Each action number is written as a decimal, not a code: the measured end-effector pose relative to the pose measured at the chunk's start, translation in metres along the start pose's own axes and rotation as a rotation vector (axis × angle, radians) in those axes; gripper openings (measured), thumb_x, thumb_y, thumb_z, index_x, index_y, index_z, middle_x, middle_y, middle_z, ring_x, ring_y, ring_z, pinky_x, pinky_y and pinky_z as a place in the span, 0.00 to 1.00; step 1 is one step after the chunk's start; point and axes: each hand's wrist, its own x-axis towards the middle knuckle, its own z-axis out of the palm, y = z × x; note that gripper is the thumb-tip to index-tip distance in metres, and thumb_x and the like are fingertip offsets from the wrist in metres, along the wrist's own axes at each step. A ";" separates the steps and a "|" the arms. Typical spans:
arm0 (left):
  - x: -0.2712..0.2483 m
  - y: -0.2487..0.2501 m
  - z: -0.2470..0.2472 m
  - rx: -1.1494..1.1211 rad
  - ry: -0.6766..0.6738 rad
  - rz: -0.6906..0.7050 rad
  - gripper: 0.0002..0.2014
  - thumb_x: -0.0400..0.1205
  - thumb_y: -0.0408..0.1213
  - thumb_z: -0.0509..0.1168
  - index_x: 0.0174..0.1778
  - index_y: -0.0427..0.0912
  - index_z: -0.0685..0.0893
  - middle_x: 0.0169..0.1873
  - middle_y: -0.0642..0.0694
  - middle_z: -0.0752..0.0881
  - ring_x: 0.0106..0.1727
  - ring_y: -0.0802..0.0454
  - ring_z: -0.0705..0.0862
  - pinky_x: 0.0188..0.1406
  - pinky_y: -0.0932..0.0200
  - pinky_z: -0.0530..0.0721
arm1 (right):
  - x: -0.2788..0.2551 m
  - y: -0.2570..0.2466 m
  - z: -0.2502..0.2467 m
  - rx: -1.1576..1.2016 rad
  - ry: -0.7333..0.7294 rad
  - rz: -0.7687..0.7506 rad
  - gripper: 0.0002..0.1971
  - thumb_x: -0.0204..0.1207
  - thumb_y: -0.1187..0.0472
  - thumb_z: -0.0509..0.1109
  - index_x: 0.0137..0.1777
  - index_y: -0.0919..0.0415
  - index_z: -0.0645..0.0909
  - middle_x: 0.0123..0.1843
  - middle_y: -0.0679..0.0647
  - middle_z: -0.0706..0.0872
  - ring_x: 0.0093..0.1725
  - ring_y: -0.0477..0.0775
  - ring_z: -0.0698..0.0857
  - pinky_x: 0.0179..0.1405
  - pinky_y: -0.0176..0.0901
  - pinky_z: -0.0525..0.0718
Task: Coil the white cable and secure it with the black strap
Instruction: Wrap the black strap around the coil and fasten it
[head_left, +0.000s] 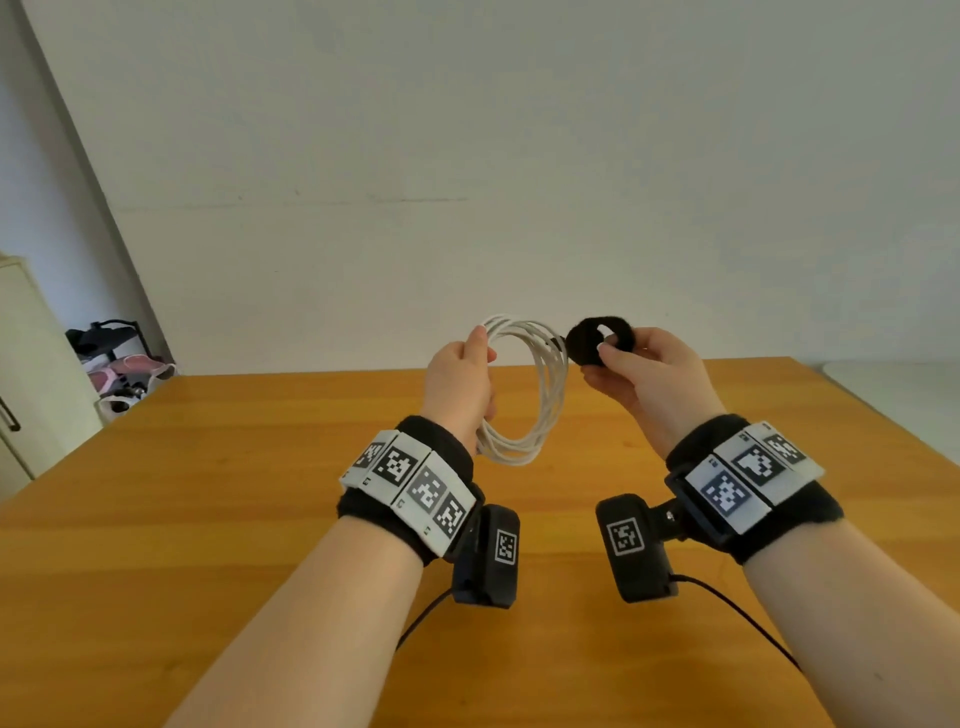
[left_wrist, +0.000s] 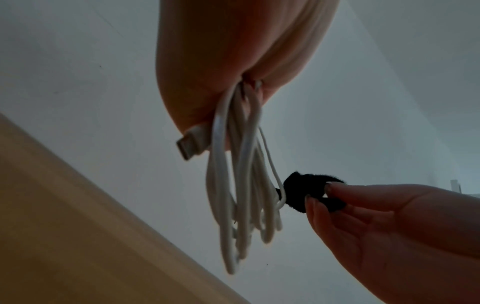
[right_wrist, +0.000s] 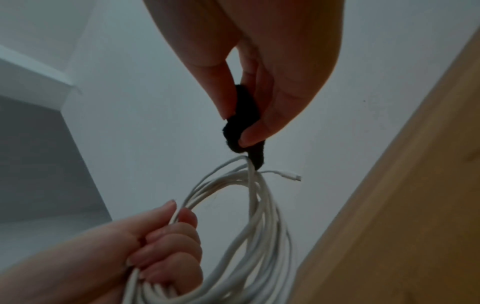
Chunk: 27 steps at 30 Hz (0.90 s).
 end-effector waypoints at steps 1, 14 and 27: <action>0.002 -0.002 0.003 -0.009 0.010 0.007 0.16 0.87 0.49 0.52 0.38 0.44 0.74 0.22 0.49 0.68 0.20 0.54 0.66 0.23 0.59 0.66 | -0.001 0.001 -0.001 0.067 -0.007 0.009 0.04 0.78 0.71 0.66 0.51 0.67 0.78 0.54 0.67 0.84 0.45 0.58 0.87 0.53 0.47 0.87; 0.031 -0.026 0.006 -0.150 0.072 0.062 0.15 0.87 0.48 0.52 0.41 0.43 0.75 0.18 0.55 0.67 0.16 0.60 0.64 0.20 0.63 0.64 | 0.023 0.032 0.011 0.370 -0.061 0.050 0.11 0.78 0.70 0.65 0.35 0.62 0.70 0.46 0.64 0.85 0.43 0.60 0.88 0.47 0.49 0.88; 0.037 -0.021 0.001 -0.062 -0.094 0.111 0.18 0.80 0.55 0.62 0.40 0.41 0.75 0.17 0.57 0.66 0.19 0.58 0.64 0.21 0.63 0.64 | 0.033 0.023 0.037 -0.061 -0.327 -0.074 0.12 0.75 0.76 0.63 0.49 0.61 0.81 0.50 0.62 0.87 0.49 0.56 0.88 0.53 0.46 0.88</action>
